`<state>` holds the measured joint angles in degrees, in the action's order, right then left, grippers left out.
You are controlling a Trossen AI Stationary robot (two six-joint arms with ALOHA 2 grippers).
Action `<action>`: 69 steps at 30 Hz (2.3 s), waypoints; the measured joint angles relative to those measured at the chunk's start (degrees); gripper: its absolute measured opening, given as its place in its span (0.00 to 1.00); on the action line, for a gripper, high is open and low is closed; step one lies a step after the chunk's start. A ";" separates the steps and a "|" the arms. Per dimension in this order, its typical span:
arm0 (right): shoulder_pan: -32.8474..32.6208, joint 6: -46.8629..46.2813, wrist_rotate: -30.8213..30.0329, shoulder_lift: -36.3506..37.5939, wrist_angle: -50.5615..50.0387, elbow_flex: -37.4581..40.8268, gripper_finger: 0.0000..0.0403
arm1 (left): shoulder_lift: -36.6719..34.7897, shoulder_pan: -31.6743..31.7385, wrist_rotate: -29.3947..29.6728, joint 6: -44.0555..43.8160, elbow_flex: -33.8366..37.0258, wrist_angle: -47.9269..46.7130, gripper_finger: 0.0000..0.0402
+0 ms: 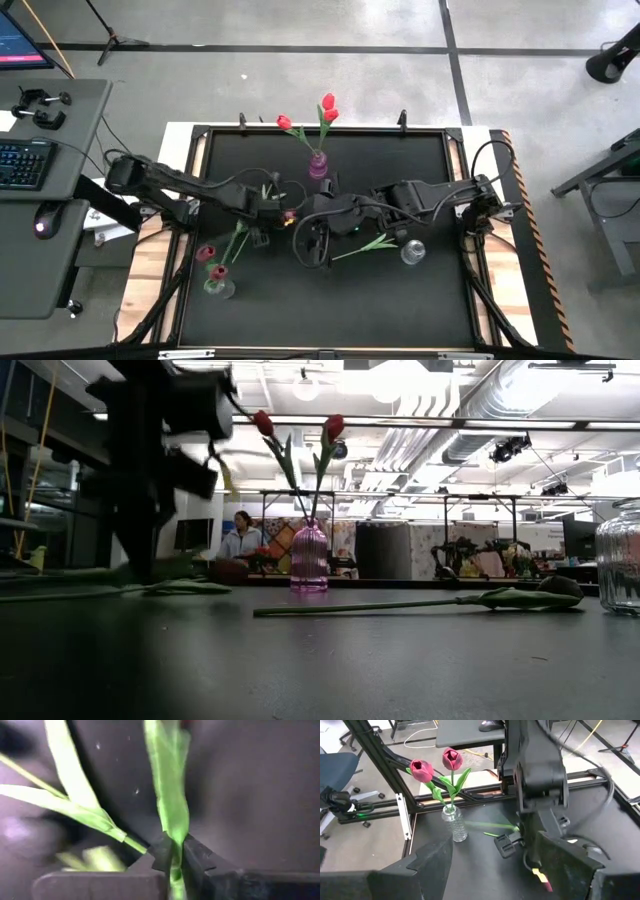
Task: Sort flowers into vase by color
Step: Put the red tulip into the left transparent vase
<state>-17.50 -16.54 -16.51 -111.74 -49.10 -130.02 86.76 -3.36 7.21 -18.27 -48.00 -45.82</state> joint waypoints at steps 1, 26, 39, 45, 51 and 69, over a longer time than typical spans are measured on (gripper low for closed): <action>0.00 0.11 0.00 0.00 0.00 0.00 0.67 | -1.49 -0.04 0.66 -0.49 -0.01 -0.07 0.03; 1.84 2.58 -0.04 -0.02 0.42 0.00 0.67 | -54.92 -11.23 11.01 -8.76 -0.21 20.07 0.00; 2.82 0.51 -0.07 -0.02 0.45 0.00 0.67 | -61.14 -17.61 -3.46 5.82 -1.01 45.51 0.00; 2.81 -0.16 -0.15 -0.02 0.46 0.00 0.67 | -58.32 -19.18 -16.10 4.94 -5.62 46.23 0.00; 2.80 -1.52 -2.69 -0.04 0.46 0.00 0.67 | -57.30 -20.26 -22.64 6.99 -10.54 46.65 0.00; 2.62 -4.46 -2.82 -0.07 0.44 0.00 0.67 | -57.09 -20.34 -31.62 -1.54 -12.01 32.33 0.00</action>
<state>-14.87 -21.00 -19.33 -111.81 -48.66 -130.02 29.67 -23.70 -24.42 -19.81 -60.01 -13.50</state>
